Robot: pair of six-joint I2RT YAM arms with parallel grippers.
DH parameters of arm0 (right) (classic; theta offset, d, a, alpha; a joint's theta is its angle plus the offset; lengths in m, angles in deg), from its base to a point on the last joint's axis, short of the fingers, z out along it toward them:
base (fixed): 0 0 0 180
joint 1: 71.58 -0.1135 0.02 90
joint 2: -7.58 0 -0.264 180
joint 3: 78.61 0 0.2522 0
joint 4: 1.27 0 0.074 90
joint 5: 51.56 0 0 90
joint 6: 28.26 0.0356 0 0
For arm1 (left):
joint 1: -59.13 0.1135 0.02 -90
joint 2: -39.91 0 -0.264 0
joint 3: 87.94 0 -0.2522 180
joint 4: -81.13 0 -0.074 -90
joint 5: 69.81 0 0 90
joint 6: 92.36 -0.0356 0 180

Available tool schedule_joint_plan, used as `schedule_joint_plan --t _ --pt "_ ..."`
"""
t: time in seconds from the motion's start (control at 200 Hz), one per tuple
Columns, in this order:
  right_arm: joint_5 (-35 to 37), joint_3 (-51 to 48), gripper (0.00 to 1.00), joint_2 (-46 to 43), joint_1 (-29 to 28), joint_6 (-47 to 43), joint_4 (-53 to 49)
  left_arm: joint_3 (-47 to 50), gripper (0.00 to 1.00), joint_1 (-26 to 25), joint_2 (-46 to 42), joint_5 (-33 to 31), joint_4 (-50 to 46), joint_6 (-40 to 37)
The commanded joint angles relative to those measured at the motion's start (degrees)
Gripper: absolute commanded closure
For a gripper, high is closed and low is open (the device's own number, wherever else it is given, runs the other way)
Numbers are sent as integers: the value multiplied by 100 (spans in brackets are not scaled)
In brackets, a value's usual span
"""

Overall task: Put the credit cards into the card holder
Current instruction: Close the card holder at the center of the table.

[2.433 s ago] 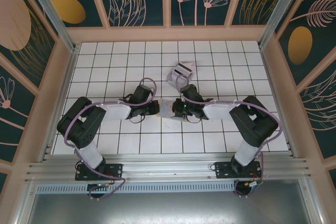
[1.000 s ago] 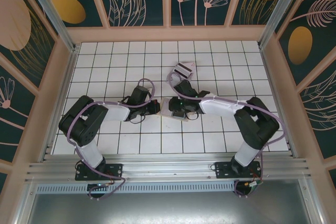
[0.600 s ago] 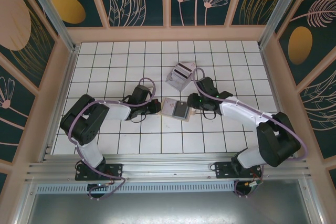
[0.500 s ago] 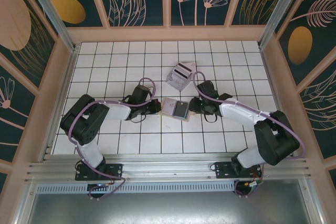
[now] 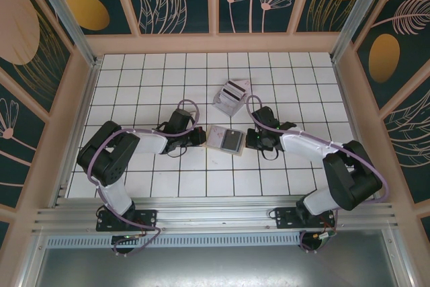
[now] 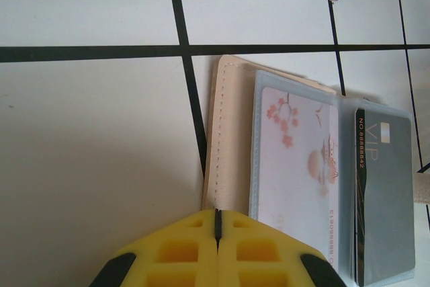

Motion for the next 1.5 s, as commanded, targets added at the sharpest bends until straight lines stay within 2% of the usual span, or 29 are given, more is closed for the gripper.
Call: schedule_joint_plan --t 0.0,0.22,0.355,0.641,0.806,1.061,1.206,1.496 --pt "-71 77 93 -30 -6 -16 81 68 100 -51 296 -81 -552 -67" --pt "-186 783 95 65 -297 -112 -95 60 100 -60 337 10 -403 -16" --pt "-706 1088 95 190 -398 39 171 16 100 -60 367 19 -370 -7" --pt "-1341 1926 95 1117 -557 -2 652 -76 100 -69 394 45 -208 49" --pt "-1790 2097 95 1601 -578 62 1004 -124 100 -71 407 46 -161 53" --pt "-2091 2132 94 1954 -561 141 1318 -133 100 -69 352 -21 -190 38" --pt "-2167 2245 94 2119 -552 89 1289 -28 100 -65 -99 -471 -409 4" --pt "-1981 2655 94 2563 -677 -180 931 403 100 -26 -1747 -1995 -1028 333"
